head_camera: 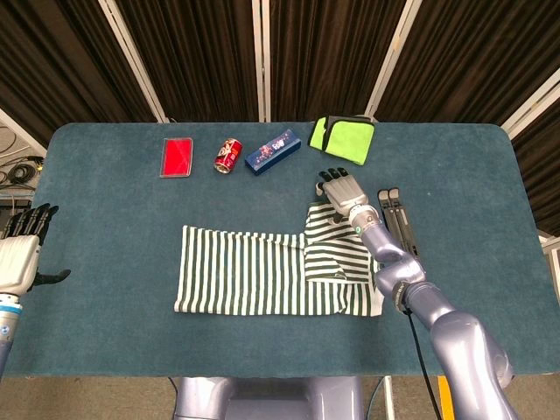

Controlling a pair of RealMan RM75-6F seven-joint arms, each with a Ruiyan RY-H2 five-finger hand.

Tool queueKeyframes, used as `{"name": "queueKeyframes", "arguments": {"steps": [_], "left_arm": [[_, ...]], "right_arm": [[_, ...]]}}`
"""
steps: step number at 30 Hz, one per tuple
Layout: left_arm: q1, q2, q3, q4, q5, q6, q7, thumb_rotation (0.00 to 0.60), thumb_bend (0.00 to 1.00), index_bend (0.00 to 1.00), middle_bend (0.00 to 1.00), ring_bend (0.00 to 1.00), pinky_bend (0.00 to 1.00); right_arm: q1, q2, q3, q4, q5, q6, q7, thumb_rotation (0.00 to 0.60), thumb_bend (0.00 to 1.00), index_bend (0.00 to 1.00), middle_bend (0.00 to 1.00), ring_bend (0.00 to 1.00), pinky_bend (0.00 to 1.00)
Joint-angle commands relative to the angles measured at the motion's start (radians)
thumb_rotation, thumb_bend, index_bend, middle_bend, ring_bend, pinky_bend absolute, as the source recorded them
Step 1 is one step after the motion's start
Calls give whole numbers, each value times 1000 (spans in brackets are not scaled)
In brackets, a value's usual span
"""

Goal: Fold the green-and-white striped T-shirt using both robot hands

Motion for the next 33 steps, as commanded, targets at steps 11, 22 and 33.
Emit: {"name": "queueKeyframes", "arguments": {"steps": [11, 22, 33], "left_arm": [[1, -7, -6, 14, 5, -13, -3, 600, 0, 0, 0, 0, 0], [3, -14, -10, 18, 10, -17, 2, 600, 0, 0, 0, 0, 0], [4, -17, -12, 20, 13, -24, 3, 600, 0, 0, 0, 0, 0]], "right_arm": [[19, -60, -47, 100, -64, -24, 114, 600, 250, 432, 89, 0, 0], [10, -76, -80, 140, -102, -10, 182, 600, 278, 447, 94, 0, 0], [-9, -97, -111, 174, -137, 23, 256, 600, 287, 531, 107, 0, 0]]}}
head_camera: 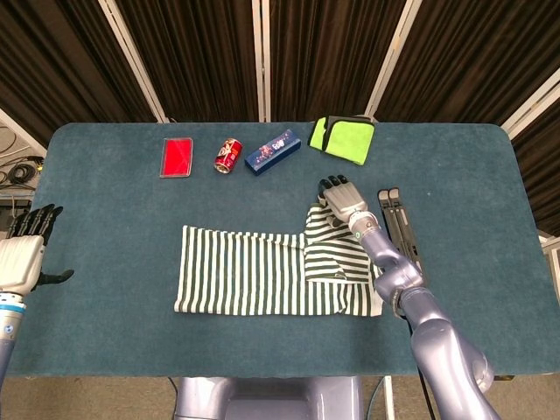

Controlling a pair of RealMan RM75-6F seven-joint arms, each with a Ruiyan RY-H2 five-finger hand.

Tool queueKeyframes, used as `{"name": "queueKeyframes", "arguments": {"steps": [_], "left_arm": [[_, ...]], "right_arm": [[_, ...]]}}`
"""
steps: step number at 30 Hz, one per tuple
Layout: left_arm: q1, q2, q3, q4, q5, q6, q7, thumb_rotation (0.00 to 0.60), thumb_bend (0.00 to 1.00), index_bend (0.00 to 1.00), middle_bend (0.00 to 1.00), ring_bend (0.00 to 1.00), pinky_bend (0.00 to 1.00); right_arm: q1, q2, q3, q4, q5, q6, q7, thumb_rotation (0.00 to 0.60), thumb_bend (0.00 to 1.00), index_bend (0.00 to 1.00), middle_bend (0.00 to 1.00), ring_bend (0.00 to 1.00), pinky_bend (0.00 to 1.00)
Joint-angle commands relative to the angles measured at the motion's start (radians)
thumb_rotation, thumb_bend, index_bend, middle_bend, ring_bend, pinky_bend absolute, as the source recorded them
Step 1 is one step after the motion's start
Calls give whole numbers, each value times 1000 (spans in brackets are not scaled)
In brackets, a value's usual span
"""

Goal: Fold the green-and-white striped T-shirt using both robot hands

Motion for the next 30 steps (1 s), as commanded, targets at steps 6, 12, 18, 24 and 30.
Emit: {"name": "queueKeyframes", "arguments": {"steps": [6, 12, 18, 24, 30], "left_arm": [[-1, -1, -1, 2, 0, -6, -1, 600, 0, 0, 0, 0, 0], [0, 1, -1, 0, 4, -9, -4, 600, 0, 0, 0, 0, 0], [1, 1, -3, 0, 3, -9, -5, 600, 0, 0, 0, 0, 0], [1, 1, -3, -1, 5, -12, -4, 600, 0, 0, 0, 0, 0], [2, 2, -3, -4, 7, -11, -4, 600, 0, 0, 0, 0, 0]], "right_arm": [[-6, -1, -19, 5, -21, 15, 35, 600, 325, 573, 111, 0, 0], [-7, 1, -27, 1, -30, 21, 48, 600, 341, 586, 116, 0, 0], [-11, 0, -30, -2, -36, 47, 67, 600, 345, 605, 131, 0, 0], [-20, 7, -41, -6, -49, 78, 91, 600, 348, 614, 133, 0, 0], [-24, 15, -52, -13, -60, 93, 109, 600, 351, 616, 133, 0, 0]]}}
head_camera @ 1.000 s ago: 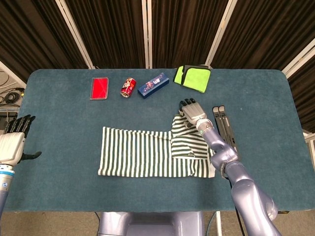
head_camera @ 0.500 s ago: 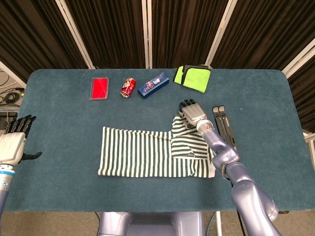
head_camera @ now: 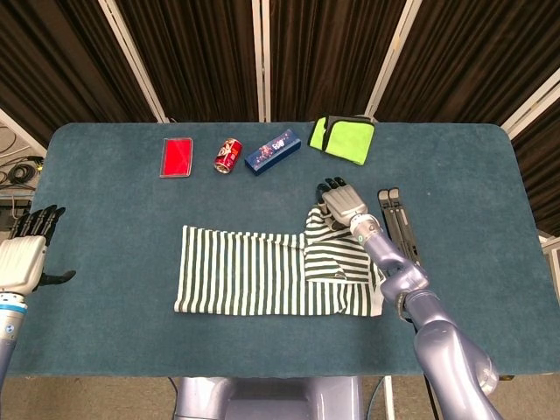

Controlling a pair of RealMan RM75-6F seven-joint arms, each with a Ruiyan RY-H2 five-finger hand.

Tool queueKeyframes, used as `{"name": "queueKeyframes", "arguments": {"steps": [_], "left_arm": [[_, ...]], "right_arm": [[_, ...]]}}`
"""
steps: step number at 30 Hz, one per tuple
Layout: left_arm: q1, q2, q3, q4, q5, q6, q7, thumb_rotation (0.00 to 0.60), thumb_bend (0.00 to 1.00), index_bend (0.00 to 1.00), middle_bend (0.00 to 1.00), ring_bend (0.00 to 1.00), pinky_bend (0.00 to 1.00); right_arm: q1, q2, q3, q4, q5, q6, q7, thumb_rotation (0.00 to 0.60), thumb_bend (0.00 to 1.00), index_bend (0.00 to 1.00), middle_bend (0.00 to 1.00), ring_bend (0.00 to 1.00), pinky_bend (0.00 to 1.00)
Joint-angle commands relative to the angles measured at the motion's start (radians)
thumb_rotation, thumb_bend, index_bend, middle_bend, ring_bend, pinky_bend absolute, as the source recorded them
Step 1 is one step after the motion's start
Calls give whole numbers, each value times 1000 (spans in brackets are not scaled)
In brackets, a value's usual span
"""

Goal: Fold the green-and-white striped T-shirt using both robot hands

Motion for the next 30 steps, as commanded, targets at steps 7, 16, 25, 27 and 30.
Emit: {"name": "queueKeyframes", "arguments": {"steps": [7, 16, 25, 27, 30], "left_arm": [[1, 1, 0, -4, 5, 0, 1, 600, 0, 0, 0, 0, 0], [2, 2, 1, -6, 10, 0, 3, 600, 0, 0, 0, 0, 0], [5, 7, 5, -17, 26, 5, -3, 600, 0, 0, 0, 0, 0], [6, 8, 6, -21, 31, 7, -4, 600, 0, 0, 0, 0, 0], [9, 13, 8, -29, 40, 11, -7, 600, 0, 0, 0, 0, 0]], "right_arm": [[-5, 6, -12, -6, -12, 15, 5, 600, 366, 631, 134, 0, 0], [-21, 15, -21, -14, -19, 49, -6, 600, 378, 712, 144, 0, 0], [-58, 69, -36, -90, -40, 153, -46, 600, 378, 717, 153, 0, 0], [-66, 78, -34, -108, -40, 175, -65, 600, 378, 717, 156, 0, 0], [-83, 94, -30, -145, -39, 214, -110, 600, 379, 717, 158, 0, 0]]}}
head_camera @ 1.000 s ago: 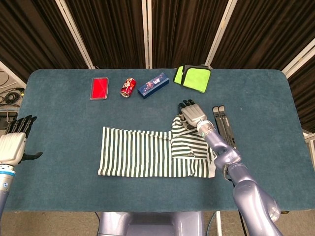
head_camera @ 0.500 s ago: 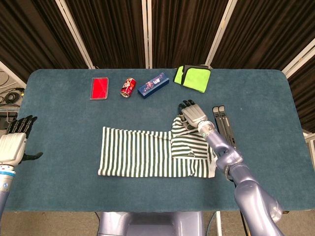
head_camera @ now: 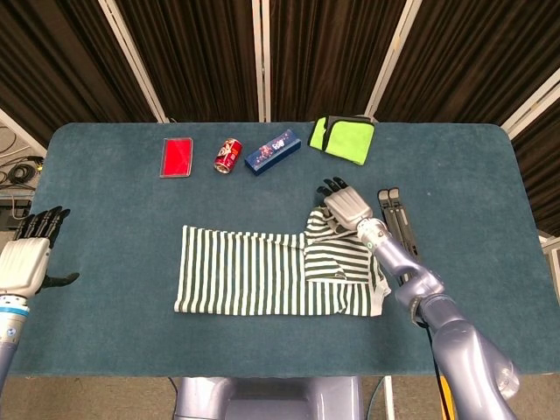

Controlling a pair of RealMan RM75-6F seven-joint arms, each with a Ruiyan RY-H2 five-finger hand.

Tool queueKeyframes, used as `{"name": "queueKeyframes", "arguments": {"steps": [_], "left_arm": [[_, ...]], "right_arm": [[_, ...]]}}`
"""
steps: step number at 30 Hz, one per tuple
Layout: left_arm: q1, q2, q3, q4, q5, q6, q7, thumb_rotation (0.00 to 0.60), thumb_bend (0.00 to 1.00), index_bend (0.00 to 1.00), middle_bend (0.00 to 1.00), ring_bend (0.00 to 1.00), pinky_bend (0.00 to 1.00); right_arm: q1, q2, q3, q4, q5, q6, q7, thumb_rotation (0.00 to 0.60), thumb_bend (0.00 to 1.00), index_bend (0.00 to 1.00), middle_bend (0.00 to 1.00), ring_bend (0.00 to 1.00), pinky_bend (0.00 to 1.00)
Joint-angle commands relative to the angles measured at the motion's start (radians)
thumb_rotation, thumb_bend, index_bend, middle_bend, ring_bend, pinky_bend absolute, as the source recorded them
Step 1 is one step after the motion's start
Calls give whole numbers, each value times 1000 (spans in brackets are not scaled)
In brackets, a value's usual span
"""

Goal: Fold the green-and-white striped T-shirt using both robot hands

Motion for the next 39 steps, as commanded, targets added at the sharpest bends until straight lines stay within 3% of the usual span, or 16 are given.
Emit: {"name": "queueKeyframes", "arguments": {"steps": [1, 20, 39], "left_arm": [[2, 4, 2, -6, 6, 3, -3, 600, 0, 0, 0, 0, 0], [16, 28, 15, -45, 62, 22, -29, 600, 0, 0, 0, 0, 0], [20, 40, 18, -54, 83, 23, -47, 600, 0, 0, 0, 0, 0]], "right_arm": [[-21, 21, 4, -42, 0, 41, -49, 600, 379, 717, 158, 0, 0], [-140, 128, 4, -329, -10, 257, -418, 600, 387, 722, 168, 0, 2], [-204, 174, 6, -521, 14, 275, -635, 600, 389, 726, 162, 0, 4]]}}
